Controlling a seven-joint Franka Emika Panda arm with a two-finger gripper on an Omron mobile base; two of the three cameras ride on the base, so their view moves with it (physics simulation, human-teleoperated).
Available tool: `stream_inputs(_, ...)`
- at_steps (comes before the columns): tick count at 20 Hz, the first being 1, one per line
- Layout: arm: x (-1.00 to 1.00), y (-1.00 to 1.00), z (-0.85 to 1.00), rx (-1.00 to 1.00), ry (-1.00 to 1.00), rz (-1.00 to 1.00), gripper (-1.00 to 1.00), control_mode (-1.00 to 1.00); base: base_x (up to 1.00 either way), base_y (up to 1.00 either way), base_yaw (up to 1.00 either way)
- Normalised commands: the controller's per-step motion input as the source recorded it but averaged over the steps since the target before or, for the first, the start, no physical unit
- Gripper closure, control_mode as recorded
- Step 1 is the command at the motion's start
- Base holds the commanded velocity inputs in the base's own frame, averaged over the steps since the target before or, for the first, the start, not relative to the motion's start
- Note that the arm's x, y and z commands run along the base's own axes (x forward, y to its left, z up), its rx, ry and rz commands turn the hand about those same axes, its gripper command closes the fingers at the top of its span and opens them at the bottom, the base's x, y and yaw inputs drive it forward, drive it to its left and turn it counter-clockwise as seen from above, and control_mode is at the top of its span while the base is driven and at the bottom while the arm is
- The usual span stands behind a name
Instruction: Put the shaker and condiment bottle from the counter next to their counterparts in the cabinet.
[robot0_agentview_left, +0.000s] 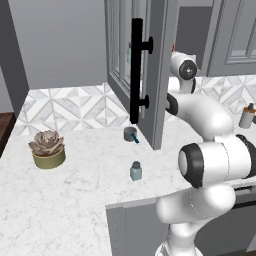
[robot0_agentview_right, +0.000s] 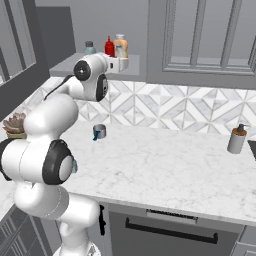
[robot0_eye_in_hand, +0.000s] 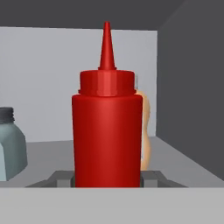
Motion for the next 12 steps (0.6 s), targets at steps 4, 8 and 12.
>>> stream_inputs(4,0.18,-0.08,-0.31,0.0,-0.03,0.0,1.0,-1.0,0.0,0.0,0.0)
stream_inputs(8,0.23,-0.07,-0.31,0.0,-0.05,0.0,1.0,-1.0,0.0,0.0,0.0)
stream_inputs(12,0.24,-0.05,-0.32,0.0,-0.04,0.0,1.0,-1.0,0.0,0.0,0.0)
